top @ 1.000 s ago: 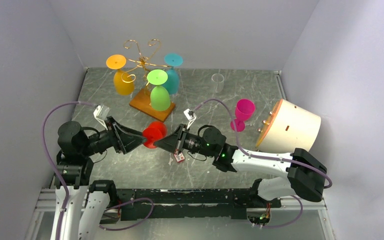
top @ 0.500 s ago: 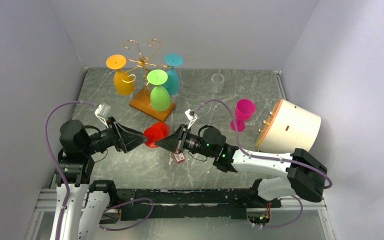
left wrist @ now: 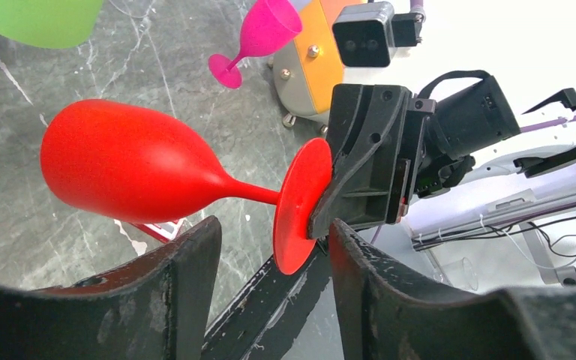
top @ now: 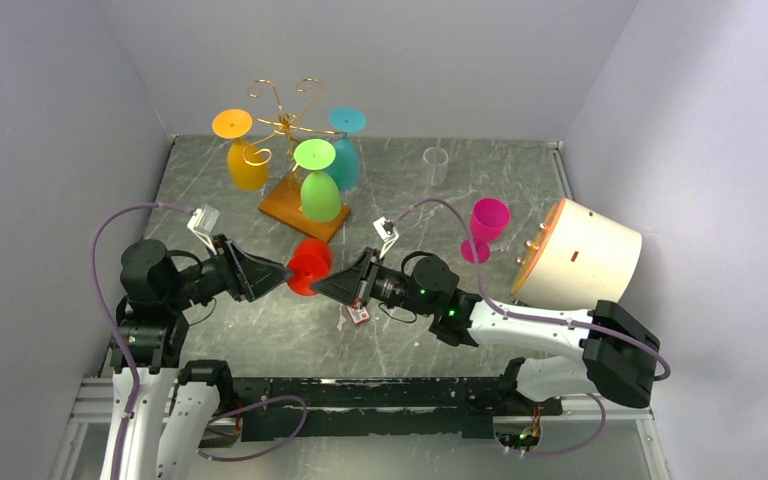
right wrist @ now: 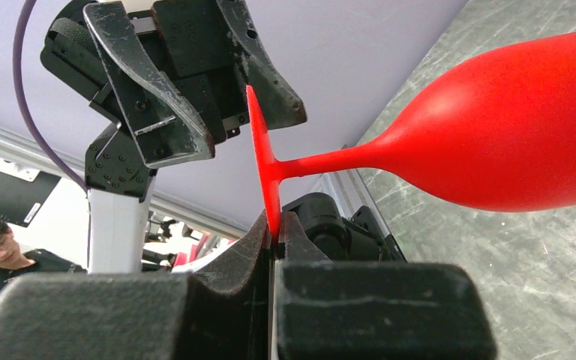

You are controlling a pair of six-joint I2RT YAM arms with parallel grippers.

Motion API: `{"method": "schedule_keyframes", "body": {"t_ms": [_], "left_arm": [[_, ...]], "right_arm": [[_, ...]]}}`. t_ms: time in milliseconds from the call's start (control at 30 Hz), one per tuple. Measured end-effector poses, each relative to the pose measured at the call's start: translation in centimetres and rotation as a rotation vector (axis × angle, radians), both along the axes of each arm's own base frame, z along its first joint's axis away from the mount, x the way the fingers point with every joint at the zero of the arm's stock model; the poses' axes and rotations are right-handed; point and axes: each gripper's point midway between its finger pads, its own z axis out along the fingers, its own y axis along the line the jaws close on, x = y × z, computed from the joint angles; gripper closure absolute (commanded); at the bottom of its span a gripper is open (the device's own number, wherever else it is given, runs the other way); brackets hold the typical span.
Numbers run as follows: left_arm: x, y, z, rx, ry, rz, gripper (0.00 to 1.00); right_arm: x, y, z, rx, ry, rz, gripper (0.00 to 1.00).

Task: Place the wine glass upside down on the wine glass rack

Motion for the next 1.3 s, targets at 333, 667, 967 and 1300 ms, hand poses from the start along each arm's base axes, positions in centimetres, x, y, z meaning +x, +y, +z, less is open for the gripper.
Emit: {"method": "schedule_keyframes", "body": {"t_ms": [333, 667, 967, 1300], "left_arm": [[-0.5, -0.4, 0.3, -0.032, 0.017, -0.035, 0.68], [0.0, -0.5, -0.4, -0.043, 0.056, -0.045, 0.93], [0.3, -0.5, -0.7, -0.043, 0.076, -0.04, 0.93], [2.3, 0.3, 0.1, -0.028, 0.096, 0.058, 0.93]], "right_arm": [[-0.3, 0.8, -1.2, -0.012, 0.029, 0.038, 1.0], [-0.6, 1.1, -0.8, 0.004, 0.03, 0.061, 0.95], [-0.4, 1.0, -0.7, 0.003, 0.029, 0.048, 0.45], [-0.2, -2.1, 2.6, 0.029, -0.067, -0.044, 0.0]]}}
